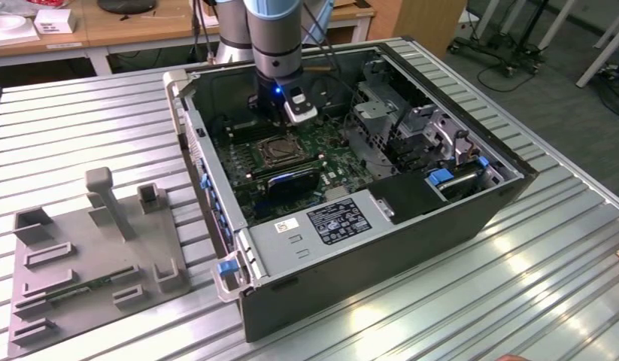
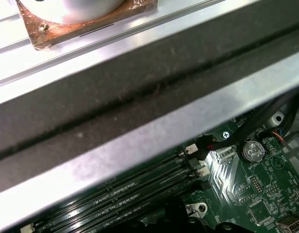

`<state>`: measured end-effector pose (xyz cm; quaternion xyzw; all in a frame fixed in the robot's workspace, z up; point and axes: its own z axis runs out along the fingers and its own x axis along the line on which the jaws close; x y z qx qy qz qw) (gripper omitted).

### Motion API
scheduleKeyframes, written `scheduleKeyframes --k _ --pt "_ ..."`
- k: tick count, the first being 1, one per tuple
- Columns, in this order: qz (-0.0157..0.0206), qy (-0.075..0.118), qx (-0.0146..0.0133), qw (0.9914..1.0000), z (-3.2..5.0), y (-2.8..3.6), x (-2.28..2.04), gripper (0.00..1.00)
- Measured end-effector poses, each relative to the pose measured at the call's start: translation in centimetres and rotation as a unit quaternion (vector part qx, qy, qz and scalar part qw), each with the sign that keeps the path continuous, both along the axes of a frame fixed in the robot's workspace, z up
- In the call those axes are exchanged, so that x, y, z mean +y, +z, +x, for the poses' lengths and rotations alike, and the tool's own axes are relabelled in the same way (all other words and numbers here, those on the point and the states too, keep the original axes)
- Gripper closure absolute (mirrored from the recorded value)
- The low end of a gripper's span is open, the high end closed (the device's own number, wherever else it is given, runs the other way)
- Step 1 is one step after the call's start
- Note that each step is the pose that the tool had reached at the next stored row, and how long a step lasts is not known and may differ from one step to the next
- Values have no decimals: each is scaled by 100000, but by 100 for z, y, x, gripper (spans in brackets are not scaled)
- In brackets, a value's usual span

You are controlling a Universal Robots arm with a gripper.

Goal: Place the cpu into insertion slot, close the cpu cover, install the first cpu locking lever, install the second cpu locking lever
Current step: 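Install the first cpu locking lever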

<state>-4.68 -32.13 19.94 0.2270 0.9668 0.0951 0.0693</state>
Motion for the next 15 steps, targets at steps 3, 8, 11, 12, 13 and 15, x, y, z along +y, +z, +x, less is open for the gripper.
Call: scheduleKeyframes --k 3,8,11,12,13,15 --pt "0 -24 -2 100000 0 23 1 90" --pt "-1 -44 -38 100000 -1 25 22 90" --pt "0 -51 -68 100000 -1 25 48 90" --pt "5 -55 -72 100000 -1 25 52 90" --pt "5 -64 -77 100000 -1 25 59 90" --pt "-5 -94 -88 100000 -1 25 80 90"
